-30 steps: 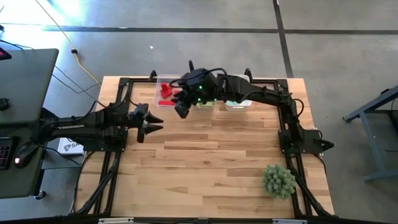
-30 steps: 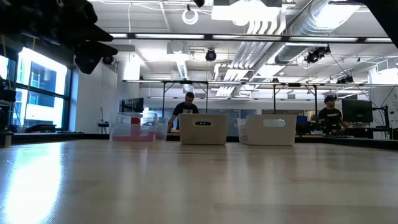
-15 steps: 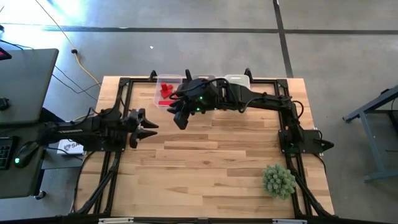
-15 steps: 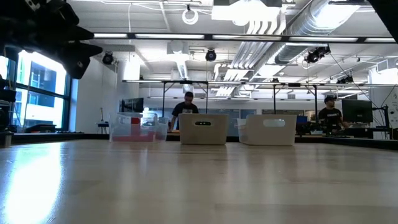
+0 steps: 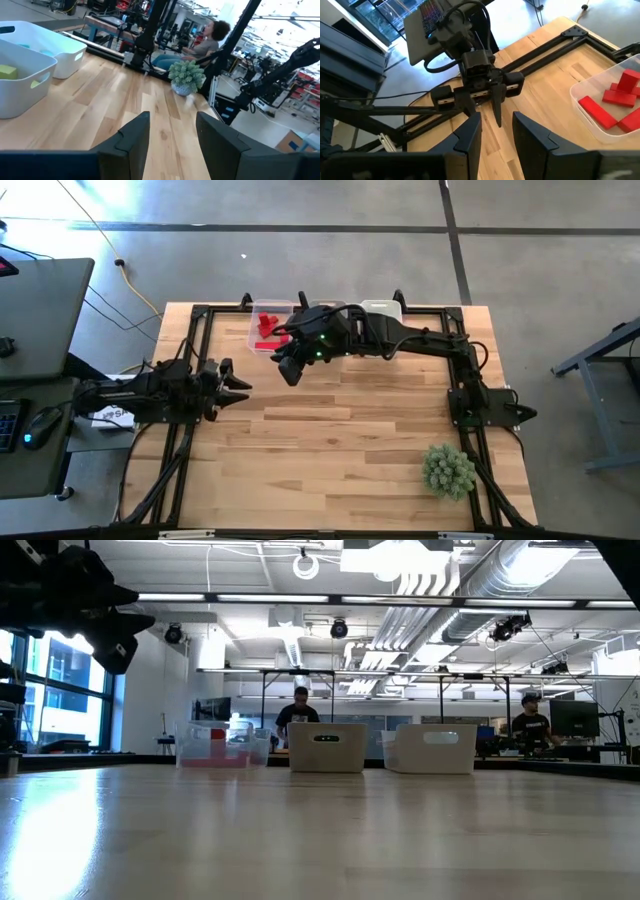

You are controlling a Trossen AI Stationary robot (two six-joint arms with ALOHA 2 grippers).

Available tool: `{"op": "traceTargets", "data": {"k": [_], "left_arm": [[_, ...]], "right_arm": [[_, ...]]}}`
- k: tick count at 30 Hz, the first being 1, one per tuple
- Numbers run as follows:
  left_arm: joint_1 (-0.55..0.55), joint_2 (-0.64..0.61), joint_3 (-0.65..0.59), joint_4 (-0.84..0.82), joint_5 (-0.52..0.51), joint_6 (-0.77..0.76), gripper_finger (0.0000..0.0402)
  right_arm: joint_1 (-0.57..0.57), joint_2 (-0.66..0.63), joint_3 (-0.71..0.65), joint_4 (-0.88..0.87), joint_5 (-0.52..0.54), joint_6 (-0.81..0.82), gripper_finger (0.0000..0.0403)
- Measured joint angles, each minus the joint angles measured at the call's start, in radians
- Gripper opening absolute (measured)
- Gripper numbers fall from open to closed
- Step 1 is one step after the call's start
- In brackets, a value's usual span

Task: Sort & place blocks by color
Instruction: Return to Home Position

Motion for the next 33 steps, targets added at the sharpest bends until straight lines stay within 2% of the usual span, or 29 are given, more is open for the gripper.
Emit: {"op": "traceTargets", "data": {"k": [10,17,25,33], "left_arm": [[0.000,-0.012,-0.053,0.137,-0.004,0.007,0.0149],[0.000,-0.011,-0.056,0.141,-0.045,0.016,0.0149],[0.001,0.000,-0.056,0.126,-0.107,0.018,0.0149],[0.001,0.046,-0.056,0.124,-0.112,0.018,0.0149]], "right_arm": [[0.010,-0.001,0.000,-0.056,0.000,0.028,0.0099],[0.009,-0.031,0.001,-0.130,0.031,0.020,0.0099],[0.017,-0.120,0.001,-0.226,0.142,-0.042,0.0099],[0.029,-0.199,0.001,-0.363,0.260,-0.136,0.0099]]}}
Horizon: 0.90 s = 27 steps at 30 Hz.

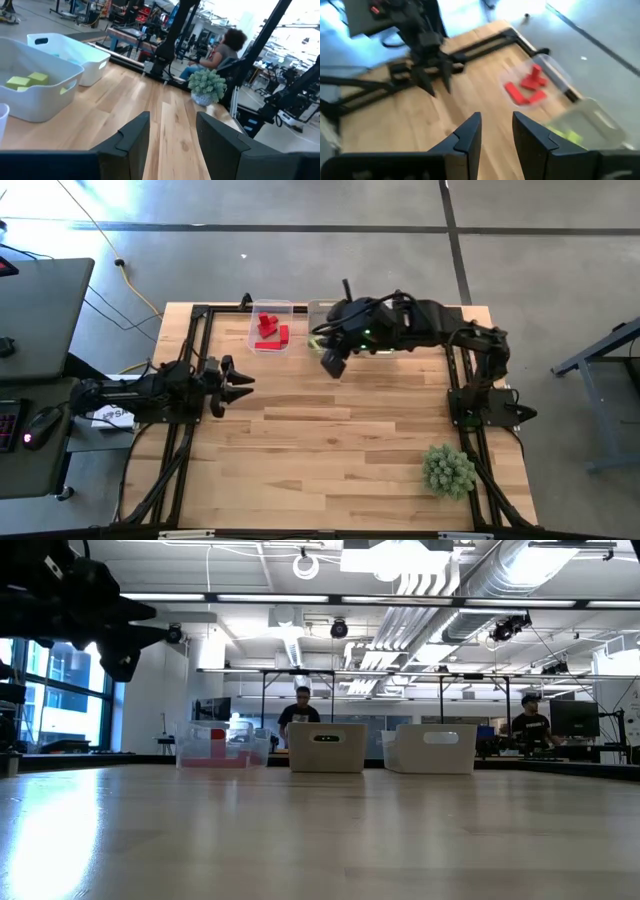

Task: Sort & place blocks by color
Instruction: Return to Home Position

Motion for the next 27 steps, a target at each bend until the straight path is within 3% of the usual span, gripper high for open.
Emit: {"op": "traceTargets", "data": {"k": [11,20,23,27], "left_arm": [[0.000,0.022,0.000,-0.001,0.000,-0.017,0.0149],[0.000,0.022,0.000,0.000,0.000,-0.019,0.0149],[0.000,0.022,0.000,0.000,0.000,-0.018,0.0149],[0.000,0.022,0.000,0.000,-0.004,-0.018,0.0149]], "right_arm": [[0.000,-0.108,0.000,-0.286,0.159,-0.049,0.0099],[-0.023,-0.238,-0.014,-0.372,0.179,-0.139,0.0099],[-0.027,-0.316,-0.104,-0.370,0.206,-0.137,0.0099],[-0.027,-0.468,-0.344,-0.268,0.205,-0.112,0.0099]]}}
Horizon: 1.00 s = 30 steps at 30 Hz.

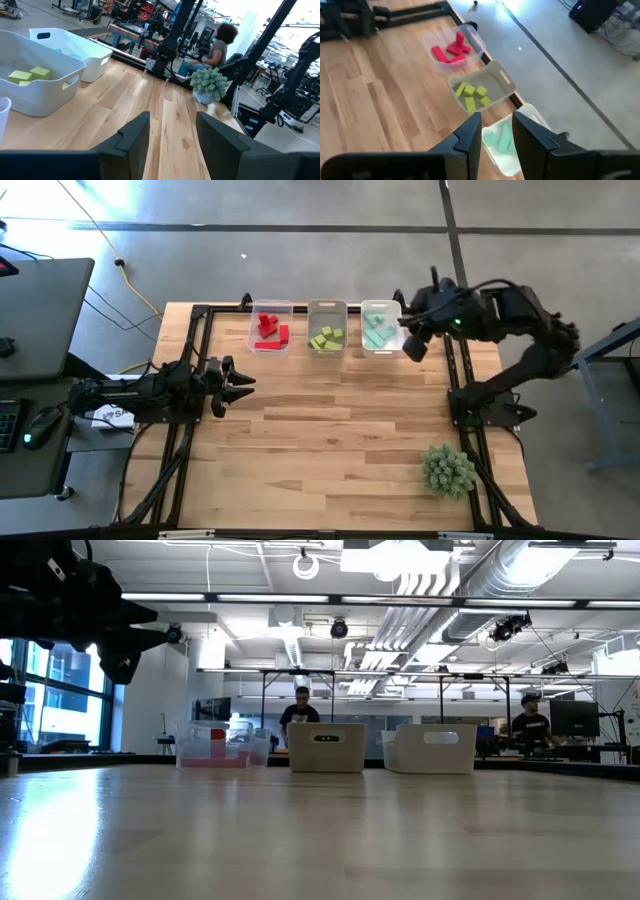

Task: Sort & place blocks by color
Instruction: Return to Home Position

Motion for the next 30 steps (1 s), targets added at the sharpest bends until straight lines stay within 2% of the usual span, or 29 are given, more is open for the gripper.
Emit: {"op": "traceTargets", "data": {"k": [5,10,17,30], "left_arm": [[0.000,0.000,0.000,0.000,0.000,-0.002,0.0149],[0.000,0.000,0.000,0.000,0.000,-0.002,0.0149],[0.000,0.000,0.000,0.000,0.000,-0.007,0.0149],[0.000,0.000,0.000,0.000,0.000,-0.008,0.0149]], "right_arm": [[0.000,-0.233,-0.344,0.245,-0.059,0.016,0.0099],[0.000,-0.430,-0.616,0.420,-0.112,0.054,0.0099],[0.000,-0.652,-0.925,0.557,-0.168,0.082,0.0099],[0.001,-0.990,-1.442,0.985,-0.397,0.079,0.0099]]}}
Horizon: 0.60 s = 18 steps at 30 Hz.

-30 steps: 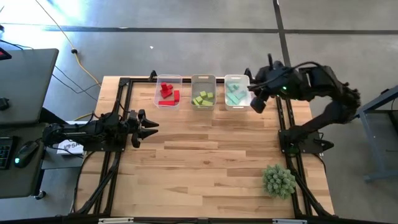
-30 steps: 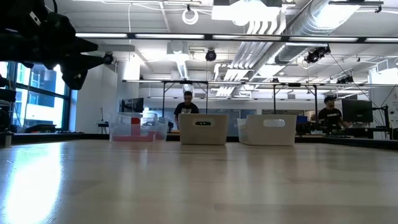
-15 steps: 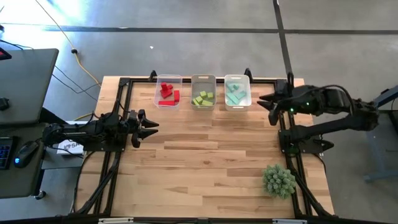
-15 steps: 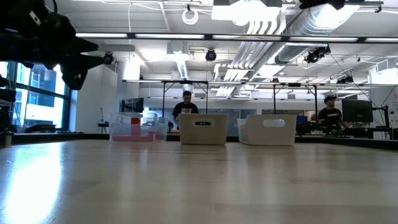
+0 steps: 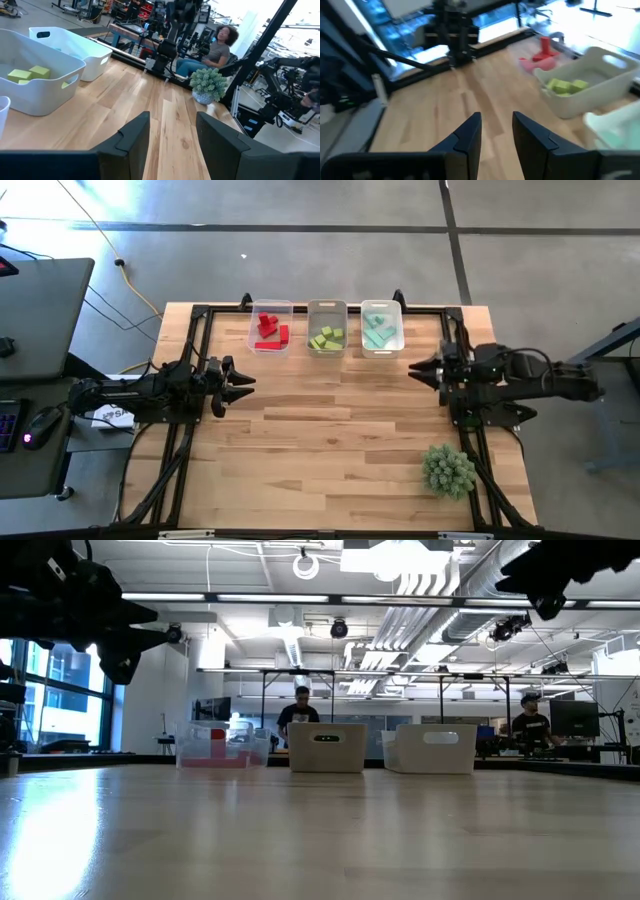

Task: Sort & place blocks by color
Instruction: Return to Home Position

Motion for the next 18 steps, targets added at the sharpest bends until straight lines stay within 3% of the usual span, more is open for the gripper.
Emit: {"op": "traceTargets", "data": {"k": [7,18], "left_arm": [[0.000,0.000,0.000,0.000,0.000,0.000,0.0149],[0.000,0.000,0.000,0.000,0.000,0.052,0.0149]], "right_arm": [[0.000,-0.139,-0.196,0.176,-0.070,0.002,0.0099],[0.000,-0.250,-0.301,0.216,-0.096,-0.002,0.0099]]}}
